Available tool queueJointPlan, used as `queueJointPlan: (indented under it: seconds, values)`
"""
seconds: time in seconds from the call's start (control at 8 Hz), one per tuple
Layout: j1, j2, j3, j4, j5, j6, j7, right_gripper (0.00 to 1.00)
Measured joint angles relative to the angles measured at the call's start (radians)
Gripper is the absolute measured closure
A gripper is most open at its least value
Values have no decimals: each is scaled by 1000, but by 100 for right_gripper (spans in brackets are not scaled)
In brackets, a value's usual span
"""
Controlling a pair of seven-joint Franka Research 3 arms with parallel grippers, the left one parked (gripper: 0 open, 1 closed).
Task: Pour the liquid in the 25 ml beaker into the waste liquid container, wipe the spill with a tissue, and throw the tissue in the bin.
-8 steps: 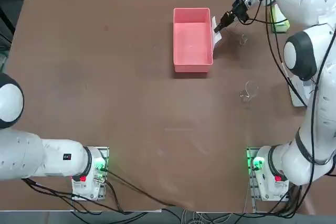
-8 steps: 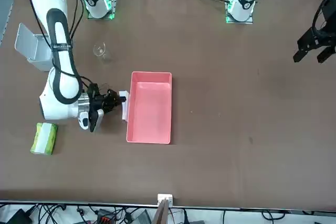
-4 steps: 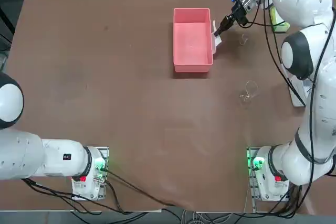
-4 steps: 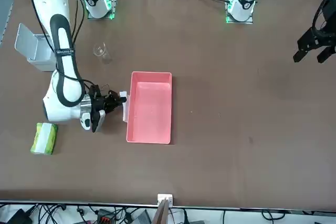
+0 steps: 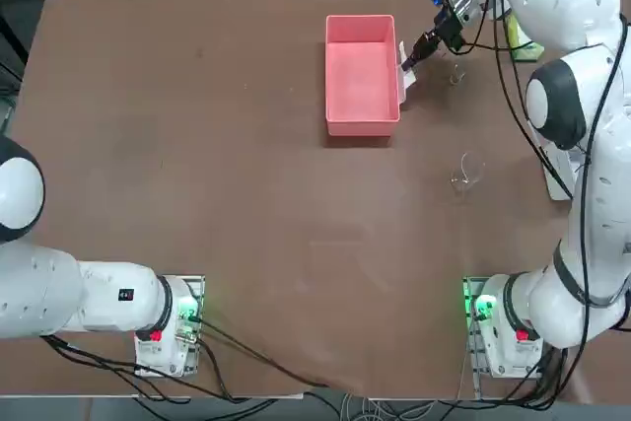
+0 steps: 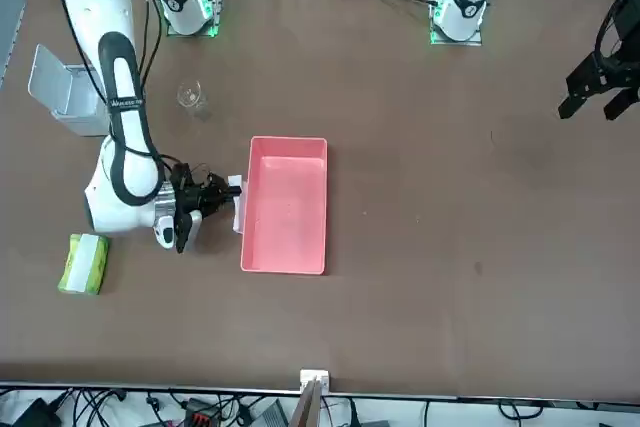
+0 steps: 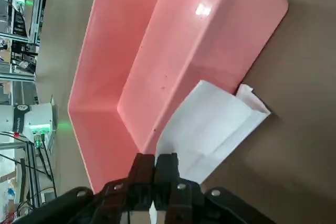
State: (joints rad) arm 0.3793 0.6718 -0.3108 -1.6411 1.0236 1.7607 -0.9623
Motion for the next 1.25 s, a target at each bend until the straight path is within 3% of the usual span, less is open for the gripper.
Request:
queueJointPlan:
  seconds: [1.25]
  values:
    - [26,68,1,0,0,58,-57,97]
